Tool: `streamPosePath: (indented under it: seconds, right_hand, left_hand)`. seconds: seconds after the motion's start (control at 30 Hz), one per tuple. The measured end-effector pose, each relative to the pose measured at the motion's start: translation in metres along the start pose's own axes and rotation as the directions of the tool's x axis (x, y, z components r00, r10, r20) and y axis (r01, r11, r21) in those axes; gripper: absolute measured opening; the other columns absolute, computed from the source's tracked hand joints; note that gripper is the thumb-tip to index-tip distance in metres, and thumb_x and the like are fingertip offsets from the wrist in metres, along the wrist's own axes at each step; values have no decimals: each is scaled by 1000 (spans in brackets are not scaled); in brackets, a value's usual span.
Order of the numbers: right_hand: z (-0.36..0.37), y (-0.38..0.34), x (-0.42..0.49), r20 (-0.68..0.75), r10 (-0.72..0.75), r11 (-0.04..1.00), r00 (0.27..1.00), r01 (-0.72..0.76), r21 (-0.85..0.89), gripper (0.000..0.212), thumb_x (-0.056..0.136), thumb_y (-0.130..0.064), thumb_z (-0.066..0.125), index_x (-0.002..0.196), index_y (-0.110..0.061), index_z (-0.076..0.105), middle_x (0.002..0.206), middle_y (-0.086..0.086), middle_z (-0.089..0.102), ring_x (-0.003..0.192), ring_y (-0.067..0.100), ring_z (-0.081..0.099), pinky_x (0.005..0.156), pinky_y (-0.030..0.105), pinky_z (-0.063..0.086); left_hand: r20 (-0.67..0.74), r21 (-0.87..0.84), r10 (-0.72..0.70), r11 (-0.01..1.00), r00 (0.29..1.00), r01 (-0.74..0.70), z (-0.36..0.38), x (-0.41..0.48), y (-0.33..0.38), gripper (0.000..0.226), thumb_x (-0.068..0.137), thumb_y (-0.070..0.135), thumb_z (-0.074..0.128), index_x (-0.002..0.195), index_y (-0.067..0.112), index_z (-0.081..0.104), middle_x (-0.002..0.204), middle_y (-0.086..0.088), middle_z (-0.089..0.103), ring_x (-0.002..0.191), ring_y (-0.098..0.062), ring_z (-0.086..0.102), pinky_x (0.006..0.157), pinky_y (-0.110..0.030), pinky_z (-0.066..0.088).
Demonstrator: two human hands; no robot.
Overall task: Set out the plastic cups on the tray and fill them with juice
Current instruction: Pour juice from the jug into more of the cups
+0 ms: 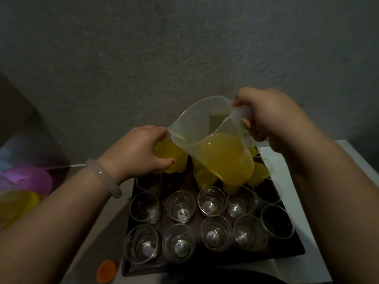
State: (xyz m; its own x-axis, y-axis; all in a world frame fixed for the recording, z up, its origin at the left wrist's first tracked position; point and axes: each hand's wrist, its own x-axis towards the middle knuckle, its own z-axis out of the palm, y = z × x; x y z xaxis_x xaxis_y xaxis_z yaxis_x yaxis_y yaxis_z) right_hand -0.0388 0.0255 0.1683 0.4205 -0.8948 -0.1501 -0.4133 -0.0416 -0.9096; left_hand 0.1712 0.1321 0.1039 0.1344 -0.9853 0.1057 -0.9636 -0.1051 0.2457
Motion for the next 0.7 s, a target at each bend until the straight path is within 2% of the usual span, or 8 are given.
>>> streamPosePath:
  seconds: [0.07, 0.13, 0.23, 0.33, 0.43, 0.53, 0.7]
  right_hand:
    - [-1, 8, -1, -42, 2, 994, 999, 3, 111, 45, 82, -28, 55, 39, -18, 51, 40, -1, 40, 34, 14, 33, 46, 30, 26]
    - [-1, 13, -1, -78, 5, 980, 997, 11, 197, 44, 84, -26, 53, 41, -18, 52, 39, -3, 39, 34, 12, 33, 46, 29, 25]
    - [-2, 19, 0, -116, -1, 938, 993, 41, 343, 51, 86, -23, 50, 35, -19, 51, 38, -4, 37, 33, 11, 30, 45, 27, 22]
    - [-1, 25, -2, -157, 2, 879, 988, 73, 470, 44, 83, -25, 52, 39, -19, 49, 39, -3, 37, 34, 12, 29, 43, 26, 22]
    - [-1, 31, -3, -187, -9, 850, 982, 107, 516, 47, 86, -23, 50, 39, -20, 50, 40, -4, 38, 34, 11, 30, 41, 24, 24]
    - [-1, 34, -2, -210, 11, 834, 978, 107, 541, 53, 88, -23, 49, 35, -21, 52, 40, -5, 38, 34, 11, 32, 41, 24, 26]
    - [-1, 40, 1, -250, -1, 847, 968, 134, 514, 37, 73, -33, 53, 39, -20, 55, 41, -4, 39, 37, 13, 34, 45, 28, 27]
  left_hand:
    - [4, 5, -4, 1000, 1000, 4, 1, 0, 1, 71, 71, 42, 77, 132, 15, 54, 118, -4, 62, 105, -18, 58, 84, -21, 41]
    - [-2, -2, -15, 1000, 1000, 15, 2, 0, 3, 72, 71, 40, 79, 132, 12, 53, 119, -5, 62, 105, -19, 59, 81, -19, 39]
    - [-9, -17, -21, 1000, 1000, 21, 4, -1, 5, 73, 70, 36, 81, 132, 9, 53, 120, -7, 62, 105, -19, 60, 85, -20, 40]
    - [9, -25, -8, 1000, 1000, 8, 6, -2, 6, 74, 69, 36, 82, 133, 10, 52, 120, -6, 61, 104, -18, 59, 88, -21, 42]
    - [59, -35, 27, 999, 998, -25, 9, 0, 9, 77, 69, 37, 81, 135, 11, 50, 121, -5, 60, 106, -16, 59, 91, -22, 43]
    - [113, -28, 83, 996, 990, -81, 10, 3, 14, 82, 68, 44, 80, 137, 12, 48, 123, -4, 58, 108, -15, 57, 90, -16, 40]
    - [203, 40, 135, 989, 970, -146, 17, 11, 14, 82, 72, 39, 77, 142, 16, 40, 129, -2, 50, 115, -14, 50, 87, -7, 29]
